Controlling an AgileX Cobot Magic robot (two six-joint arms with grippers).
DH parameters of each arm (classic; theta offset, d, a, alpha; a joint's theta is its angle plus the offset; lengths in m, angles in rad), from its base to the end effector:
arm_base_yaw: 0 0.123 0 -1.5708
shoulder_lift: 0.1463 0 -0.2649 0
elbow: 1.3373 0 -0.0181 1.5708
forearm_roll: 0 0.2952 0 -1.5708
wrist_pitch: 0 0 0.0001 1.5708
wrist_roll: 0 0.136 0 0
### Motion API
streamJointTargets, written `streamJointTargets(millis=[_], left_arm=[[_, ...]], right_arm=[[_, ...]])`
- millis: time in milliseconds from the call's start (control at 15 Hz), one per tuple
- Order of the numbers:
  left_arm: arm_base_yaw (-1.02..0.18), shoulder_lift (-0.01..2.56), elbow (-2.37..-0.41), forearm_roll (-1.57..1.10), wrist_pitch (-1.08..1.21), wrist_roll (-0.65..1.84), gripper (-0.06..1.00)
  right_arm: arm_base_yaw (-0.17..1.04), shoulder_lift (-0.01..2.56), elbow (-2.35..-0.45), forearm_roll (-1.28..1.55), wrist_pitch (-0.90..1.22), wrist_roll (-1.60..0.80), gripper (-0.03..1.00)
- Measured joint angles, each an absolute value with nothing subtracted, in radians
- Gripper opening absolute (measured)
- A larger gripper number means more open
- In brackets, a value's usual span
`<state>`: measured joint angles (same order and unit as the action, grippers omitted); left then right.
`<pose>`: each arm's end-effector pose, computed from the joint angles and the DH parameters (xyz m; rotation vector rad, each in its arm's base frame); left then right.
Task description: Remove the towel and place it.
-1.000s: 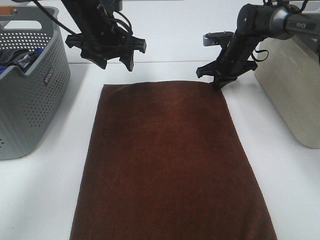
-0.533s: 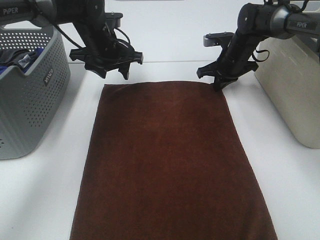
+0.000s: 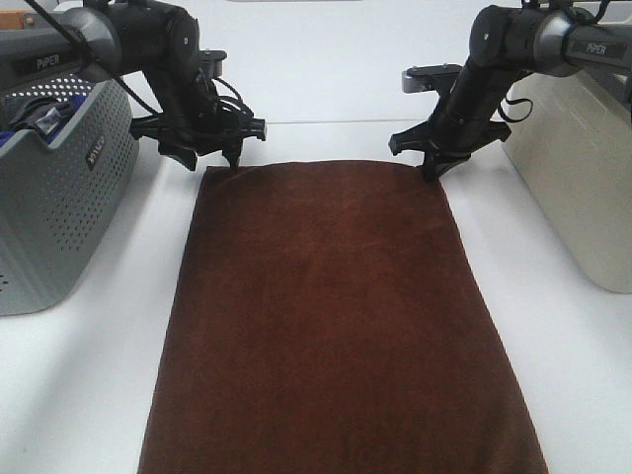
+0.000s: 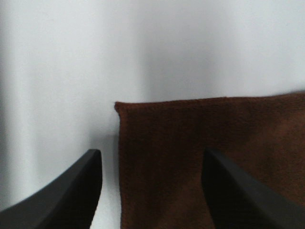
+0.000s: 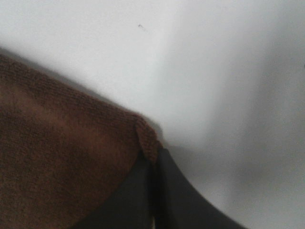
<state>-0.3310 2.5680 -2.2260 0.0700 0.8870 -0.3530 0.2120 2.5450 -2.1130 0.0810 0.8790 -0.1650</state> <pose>0.5583 -0.1841 0.0524 0.0141 2.7141 -0.1166 0.5542 0.1280 0.0279 -0.4676 2.7550 0.1113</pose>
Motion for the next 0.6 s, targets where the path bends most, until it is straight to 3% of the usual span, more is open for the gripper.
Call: streamJointTargets(millis=[200,400,600], left_arm=[[-0.325,2.583,-2.226,0.072,0.882,-0.354,0.59],[-0.325,2.611,-2.226,0.077,0.874,-0.355,0.52],[-0.325,2.615,-2.229,0.082,0.861,-0.372,0.33]], right_arm=[[0.212,2.545,-2.113,0.081,0.88,-0.165,0.0],[0.212,2.545,-2.113,0.081,0.881,-0.165,0.0],[0.212,2.545,-2.113,0.081,0.881,-0.165,0.0]])
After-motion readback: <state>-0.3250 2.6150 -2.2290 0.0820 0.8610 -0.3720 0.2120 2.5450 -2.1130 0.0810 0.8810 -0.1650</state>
